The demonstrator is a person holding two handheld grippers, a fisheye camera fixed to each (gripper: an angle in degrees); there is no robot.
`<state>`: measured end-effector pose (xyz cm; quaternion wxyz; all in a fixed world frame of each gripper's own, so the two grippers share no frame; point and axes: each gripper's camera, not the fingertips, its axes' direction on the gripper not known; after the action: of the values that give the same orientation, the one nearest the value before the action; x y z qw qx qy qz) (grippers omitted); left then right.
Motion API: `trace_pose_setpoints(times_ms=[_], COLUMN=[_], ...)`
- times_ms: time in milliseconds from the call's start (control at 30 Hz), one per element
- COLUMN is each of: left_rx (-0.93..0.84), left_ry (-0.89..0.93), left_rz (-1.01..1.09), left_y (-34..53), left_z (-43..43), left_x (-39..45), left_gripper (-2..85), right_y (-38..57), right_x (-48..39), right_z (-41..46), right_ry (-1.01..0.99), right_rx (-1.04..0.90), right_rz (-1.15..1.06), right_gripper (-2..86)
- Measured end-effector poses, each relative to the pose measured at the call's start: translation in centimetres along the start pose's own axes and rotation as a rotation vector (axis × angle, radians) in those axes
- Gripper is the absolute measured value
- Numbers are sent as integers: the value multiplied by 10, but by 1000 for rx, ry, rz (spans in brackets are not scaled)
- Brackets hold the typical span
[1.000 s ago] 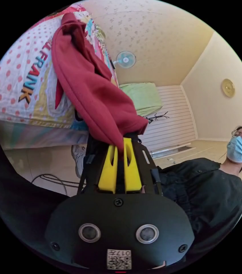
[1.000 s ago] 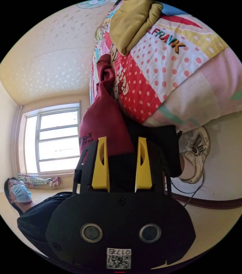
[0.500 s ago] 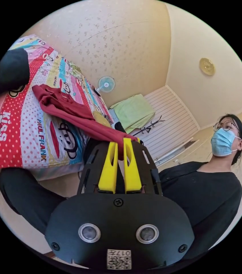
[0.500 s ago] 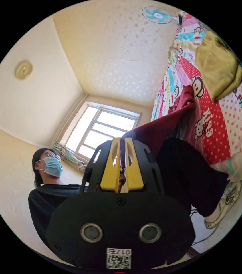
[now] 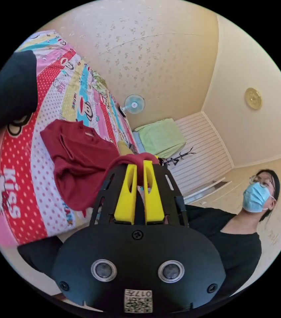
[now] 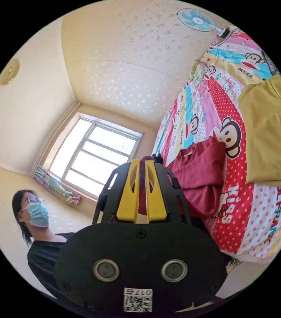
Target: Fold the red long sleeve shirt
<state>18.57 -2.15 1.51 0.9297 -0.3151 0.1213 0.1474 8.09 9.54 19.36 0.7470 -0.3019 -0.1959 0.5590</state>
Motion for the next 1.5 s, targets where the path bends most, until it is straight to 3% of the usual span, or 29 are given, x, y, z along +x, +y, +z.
trace_pose_setpoints(times_ms=[33, 167, 233, 400, 533, 633, 700, 867, 1033, 1167, 1367, 1500], left_rx=[5, 115, 124, -27, -75, -102, -143, -176, -58, -73, -118, -166], left_ry=[-15, -96, -182, -389, -401, -323, -384, -317, -498, -520, -683, -718], left_rz=[-8, -120, -122, -179, -181, -207, -208, -253, -159, -62, -70, -84], left_y=[-18, -57, -36, 69, 105, 108, 116, 143, 119, 50, -6, 14], left_z=[5, 14, 18, 69, 94, 82, 73, 81, 48, 62, 118, 133], left_x=[-15, -96, -109, -150, -171, -169, -162, -193, -163, -168, -242, -288], left_gripper=[43, 119, 123, 156, 134, 70, 38, 38, 90, 111, 107, 58], right_y=[-38, -95, -85, -2, 45, 51, 58, 87, 29, -55, -114, -111], right_x=[9, 50, 54, 74, 97, 77, 65, 96, 15, -18, 52, 82], right_z=[35, 98, 104, 121, 155, 131, 111, 125, 127, 206, 347, 354], right_ry=[113, 161, 178, 459, 558, 564, 578, 654, 783, 792, 1017, 1062], right_rx=[-15, 18, 3, -145, -390, -331, -286, -377, -175, -259, -464, -492], right_rz=[-22, 18, -9, -95, -158, -169, -149, -15, -218, -385, -401, -365], right_gripper=[44, 81, 97, 122, 85, 45, 39, 42, 74, 89, 100, 59])
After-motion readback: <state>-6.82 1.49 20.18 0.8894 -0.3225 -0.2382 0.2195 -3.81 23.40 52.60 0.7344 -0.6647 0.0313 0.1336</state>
